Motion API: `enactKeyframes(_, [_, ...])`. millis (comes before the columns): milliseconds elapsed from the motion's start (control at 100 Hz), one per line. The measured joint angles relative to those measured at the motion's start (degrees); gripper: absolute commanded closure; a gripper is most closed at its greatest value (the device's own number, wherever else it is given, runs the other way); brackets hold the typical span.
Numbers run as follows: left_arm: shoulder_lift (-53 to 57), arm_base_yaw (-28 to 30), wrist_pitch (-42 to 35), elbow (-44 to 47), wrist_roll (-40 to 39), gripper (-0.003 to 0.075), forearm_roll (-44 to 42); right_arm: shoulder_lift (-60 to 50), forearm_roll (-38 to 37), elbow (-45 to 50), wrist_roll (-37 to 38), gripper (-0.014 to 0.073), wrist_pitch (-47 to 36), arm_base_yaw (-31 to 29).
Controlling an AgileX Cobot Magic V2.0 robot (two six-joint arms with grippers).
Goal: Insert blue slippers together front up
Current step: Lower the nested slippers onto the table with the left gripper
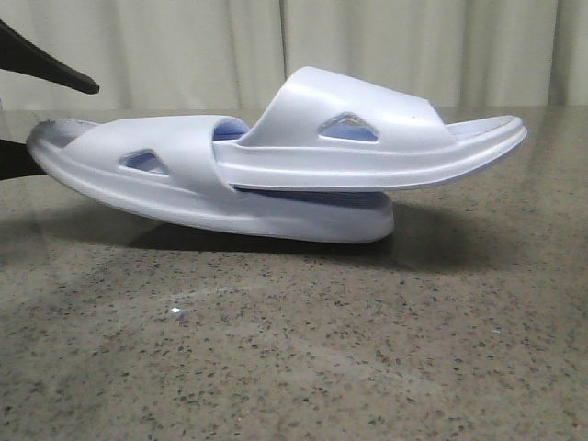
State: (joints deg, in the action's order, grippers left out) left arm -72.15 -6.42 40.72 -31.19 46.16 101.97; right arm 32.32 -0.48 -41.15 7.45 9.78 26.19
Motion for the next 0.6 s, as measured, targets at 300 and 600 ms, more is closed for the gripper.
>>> enactKeyframes(300, [0.00, 0.00, -4.45, 0.00, 12.25, 0.0271, 0.11, 0.00, 0.00, 0.00, 0.00, 0.0190, 0.00, 0.00])
enactKeyframes(600, [1.94, 0.00, -12.79, -0.25, 25.67, 0.0274, 0.67, 0.00, 0.00, 0.00, 0.00, 0.0190, 1.65, 0.00])
